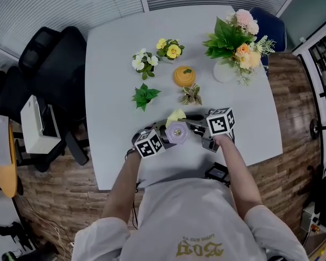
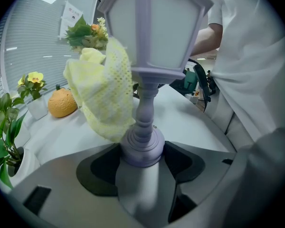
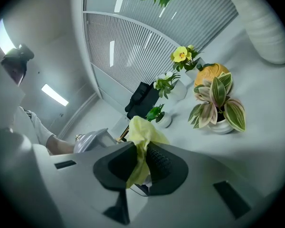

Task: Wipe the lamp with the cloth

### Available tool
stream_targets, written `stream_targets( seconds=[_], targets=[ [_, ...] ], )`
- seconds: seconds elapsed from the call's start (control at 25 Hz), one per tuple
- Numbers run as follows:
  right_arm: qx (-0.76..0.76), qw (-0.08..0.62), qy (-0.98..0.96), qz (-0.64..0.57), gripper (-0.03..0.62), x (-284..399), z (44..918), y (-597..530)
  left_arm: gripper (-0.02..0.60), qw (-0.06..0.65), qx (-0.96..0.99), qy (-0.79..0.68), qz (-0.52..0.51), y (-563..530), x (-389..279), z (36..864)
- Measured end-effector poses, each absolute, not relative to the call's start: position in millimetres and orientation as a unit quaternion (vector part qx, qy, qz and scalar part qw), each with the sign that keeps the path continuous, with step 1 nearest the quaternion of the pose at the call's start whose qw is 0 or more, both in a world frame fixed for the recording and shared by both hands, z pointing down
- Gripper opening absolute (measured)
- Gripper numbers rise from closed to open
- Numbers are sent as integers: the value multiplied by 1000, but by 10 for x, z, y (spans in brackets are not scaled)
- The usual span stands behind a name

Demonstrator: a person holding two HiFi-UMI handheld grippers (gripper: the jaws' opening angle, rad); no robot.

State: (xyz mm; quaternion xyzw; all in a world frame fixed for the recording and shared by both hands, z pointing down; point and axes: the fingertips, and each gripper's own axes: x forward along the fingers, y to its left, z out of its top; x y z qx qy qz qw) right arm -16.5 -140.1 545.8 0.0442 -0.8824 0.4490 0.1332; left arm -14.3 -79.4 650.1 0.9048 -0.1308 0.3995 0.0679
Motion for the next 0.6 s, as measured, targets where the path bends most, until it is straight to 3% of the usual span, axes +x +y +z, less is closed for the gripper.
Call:
stream_targets(
  seconds=[0.6],
  targets=[
    [50,137,-895,421,66,-44,5349,-1354,299,69,904,-132,400,-792,-148,6518]
  ],
)
